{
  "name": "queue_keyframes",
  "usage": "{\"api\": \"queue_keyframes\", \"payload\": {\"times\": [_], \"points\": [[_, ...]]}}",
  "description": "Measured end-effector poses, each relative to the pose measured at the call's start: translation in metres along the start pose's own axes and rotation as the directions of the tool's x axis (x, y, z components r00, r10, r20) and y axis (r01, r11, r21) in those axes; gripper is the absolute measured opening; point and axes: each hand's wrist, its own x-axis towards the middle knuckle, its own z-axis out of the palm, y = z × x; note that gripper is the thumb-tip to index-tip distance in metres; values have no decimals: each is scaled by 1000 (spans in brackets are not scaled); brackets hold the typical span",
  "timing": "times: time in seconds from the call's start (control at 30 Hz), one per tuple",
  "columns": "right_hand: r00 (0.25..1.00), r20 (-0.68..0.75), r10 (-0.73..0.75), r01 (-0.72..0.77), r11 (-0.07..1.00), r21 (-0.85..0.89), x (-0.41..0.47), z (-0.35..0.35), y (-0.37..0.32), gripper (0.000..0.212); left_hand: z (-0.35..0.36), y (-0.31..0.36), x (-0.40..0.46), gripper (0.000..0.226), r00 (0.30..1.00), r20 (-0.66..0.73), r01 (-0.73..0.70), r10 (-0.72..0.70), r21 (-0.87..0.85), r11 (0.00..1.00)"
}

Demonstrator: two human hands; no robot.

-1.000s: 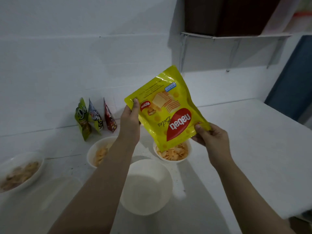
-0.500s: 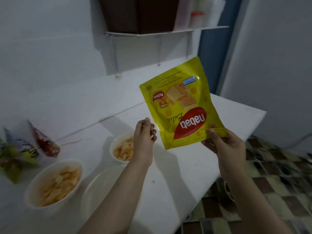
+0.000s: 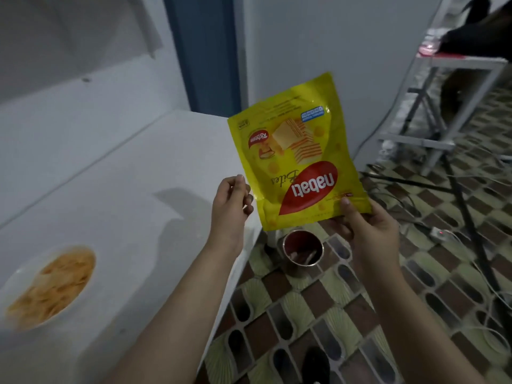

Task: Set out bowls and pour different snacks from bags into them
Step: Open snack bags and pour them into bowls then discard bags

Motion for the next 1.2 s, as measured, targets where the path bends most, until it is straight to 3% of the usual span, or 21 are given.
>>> {"api": "queue_keyframes", "payload": {"times": [0.43,0.63,0.8,0.97,1.2], "points": [[980,-129,152,-163,984,-78,155,-117,17,9,148,-120,87,23,982,30,185,-186,41,982],[956,-119,266,-282,949,-140,204,-150,56,9,177,-175,119,20,958,2,281,-286,170,945],[909,-236,342,-397,885,-244,233,-176,124,10,173,-237,142,21,931,-45,359,-363,302,883],[823,-334,459,-560,754,-344,266,-201,218,18,166,-309,155,18,882,-66,459,-467,351,816],[738,-348,579,-673,589,-447,320,-218,390,19,130,-454,189,23,839,-119,531,-531,390,752]]}}
